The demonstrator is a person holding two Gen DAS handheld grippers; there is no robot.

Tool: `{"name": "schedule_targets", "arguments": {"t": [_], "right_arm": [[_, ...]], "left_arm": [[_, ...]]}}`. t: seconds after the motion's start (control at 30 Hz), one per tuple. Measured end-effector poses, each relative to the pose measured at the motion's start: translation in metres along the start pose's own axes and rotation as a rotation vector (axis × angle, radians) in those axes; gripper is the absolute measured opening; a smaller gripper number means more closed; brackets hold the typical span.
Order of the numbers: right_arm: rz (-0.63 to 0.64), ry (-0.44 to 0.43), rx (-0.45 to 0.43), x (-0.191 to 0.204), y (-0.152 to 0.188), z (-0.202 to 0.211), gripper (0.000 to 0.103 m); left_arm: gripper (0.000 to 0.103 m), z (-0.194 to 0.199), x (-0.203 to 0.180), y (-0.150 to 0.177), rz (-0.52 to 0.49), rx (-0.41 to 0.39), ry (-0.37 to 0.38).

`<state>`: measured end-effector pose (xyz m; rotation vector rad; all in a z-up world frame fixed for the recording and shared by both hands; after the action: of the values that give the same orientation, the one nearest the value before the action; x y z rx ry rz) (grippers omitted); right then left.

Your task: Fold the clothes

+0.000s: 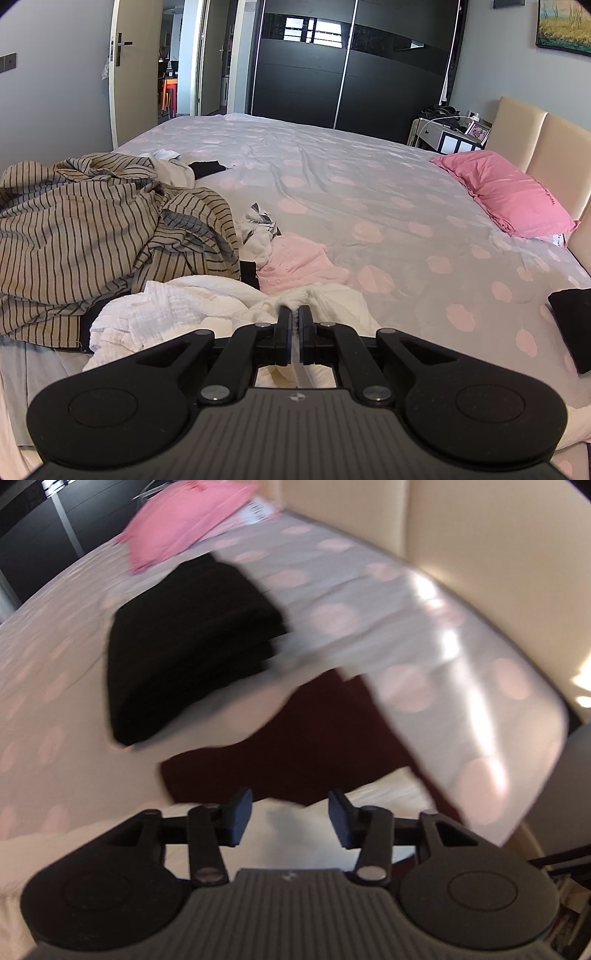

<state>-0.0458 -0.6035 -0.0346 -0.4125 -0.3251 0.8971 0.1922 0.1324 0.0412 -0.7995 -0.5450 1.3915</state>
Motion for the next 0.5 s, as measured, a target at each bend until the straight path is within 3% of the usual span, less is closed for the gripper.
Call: {"name": "schedule_targets", "arguments": {"t": [0.13, 0.27, 0.3, 0.37, 0.5], "right_arm": [[0.104, -0.006, 0.03, 0.038, 0.002, -0.009, 0.055], [0.188, 0.093, 0.096, 0.058, 0.006, -0.03, 0.052], [0.195, 0.113, 0.12, 0.059, 0.008, -0.035, 0.049], [0.173, 0.135, 0.139, 0.055, 0.009, -0.036, 0.019], [0.054, 0.129, 0.084, 0.04, 0.001, -0.016, 0.015]], "left_arm": [[0.001, 0.001, 0.0, 0.001, 0.001, 0.003, 0.003], [0.002, 0.002, 0.001, 0.001, 0.008, 0.007, 0.008], [0.002, 0.002, 0.002, 0.001, 0.01, 0.006, 0.01], [0.002, 0.004, 0.002, 0.0, 0.016, 0.004, 0.015], [0.001, 0.004, 0.003, -0.001, 0.02, 0.007, 0.018]]}}
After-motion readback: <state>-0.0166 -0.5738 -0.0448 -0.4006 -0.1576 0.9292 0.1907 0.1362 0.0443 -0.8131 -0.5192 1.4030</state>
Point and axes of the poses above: each gripper's, at about its wrist camera, not at the fingertips, and z roughly against the way its jaws point, x to its left, y to its underside, the point moved 1 cm from there along -z, roughly the way its jaws point
